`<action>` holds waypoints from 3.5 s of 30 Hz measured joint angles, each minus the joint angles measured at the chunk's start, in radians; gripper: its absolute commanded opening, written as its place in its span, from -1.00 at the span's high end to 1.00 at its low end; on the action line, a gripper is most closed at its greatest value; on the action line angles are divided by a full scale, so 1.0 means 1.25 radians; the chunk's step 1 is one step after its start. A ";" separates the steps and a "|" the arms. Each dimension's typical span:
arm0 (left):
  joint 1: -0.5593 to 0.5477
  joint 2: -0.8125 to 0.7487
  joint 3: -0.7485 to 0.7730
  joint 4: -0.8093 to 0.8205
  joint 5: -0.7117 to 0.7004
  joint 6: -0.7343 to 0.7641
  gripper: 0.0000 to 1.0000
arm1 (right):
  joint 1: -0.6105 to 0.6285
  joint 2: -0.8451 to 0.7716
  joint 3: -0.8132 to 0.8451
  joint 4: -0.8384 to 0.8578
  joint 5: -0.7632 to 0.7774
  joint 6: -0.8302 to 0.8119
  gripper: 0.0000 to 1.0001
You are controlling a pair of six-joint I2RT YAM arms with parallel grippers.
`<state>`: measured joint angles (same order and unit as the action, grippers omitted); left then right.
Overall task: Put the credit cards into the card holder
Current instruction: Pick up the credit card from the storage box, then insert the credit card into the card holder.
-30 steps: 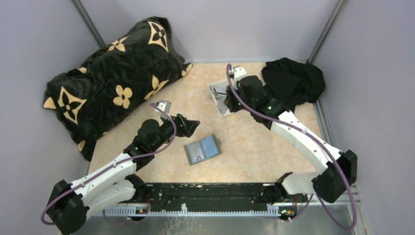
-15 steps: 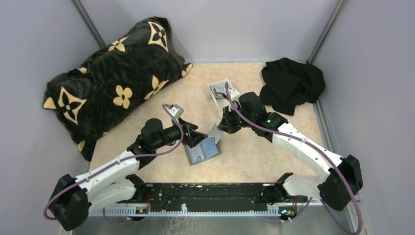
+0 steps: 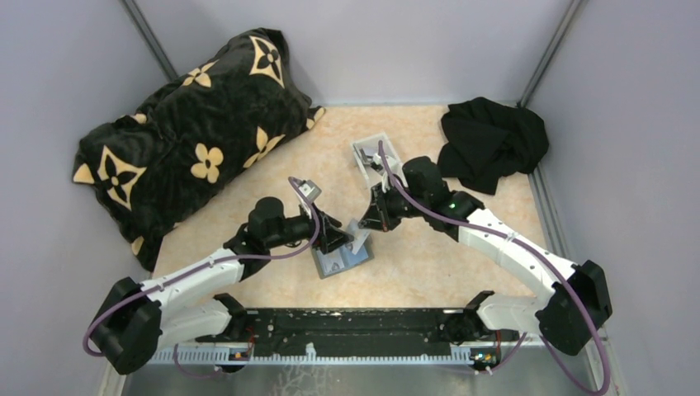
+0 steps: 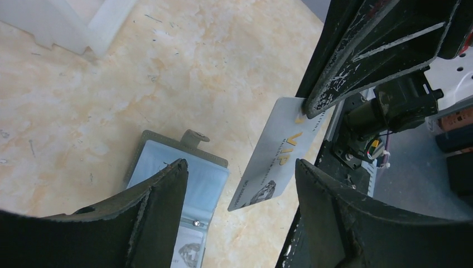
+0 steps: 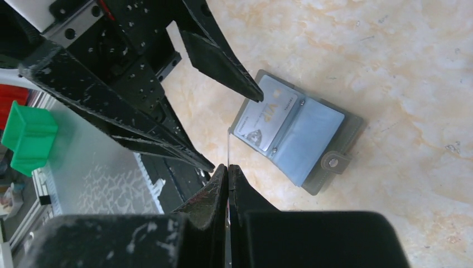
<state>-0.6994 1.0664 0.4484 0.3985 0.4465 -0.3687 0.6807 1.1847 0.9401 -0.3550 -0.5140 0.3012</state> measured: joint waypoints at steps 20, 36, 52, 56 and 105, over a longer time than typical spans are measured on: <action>0.005 0.044 0.003 0.032 0.092 -0.002 1.00 | -0.038 0.058 -0.016 0.029 -0.061 -0.006 0.91; 0.006 0.030 -0.097 0.016 -0.241 -0.236 1.00 | -0.058 0.054 -0.060 0.110 0.109 0.018 0.33; -0.034 -0.089 -0.164 -0.079 -0.427 -0.572 1.00 | 0.094 0.117 -0.092 0.159 0.313 0.005 1.00; -0.083 -0.101 -0.166 -0.098 -0.459 -0.625 1.00 | 0.121 0.156 -0.092 0.172 0.329 0.005 1.00; -0.193 0.055 -0.169 -0.054 -0.596 -0.722 1.00 | 0.135 0.292 -0.150 0.260 0.383 0.008 1.00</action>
<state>-0.9413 1.1347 0.2375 0.3313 -0.2985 -1.2716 0.8490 1.5497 0.7525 -0.0299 -0.0349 0.3115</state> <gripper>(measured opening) 0.006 0.005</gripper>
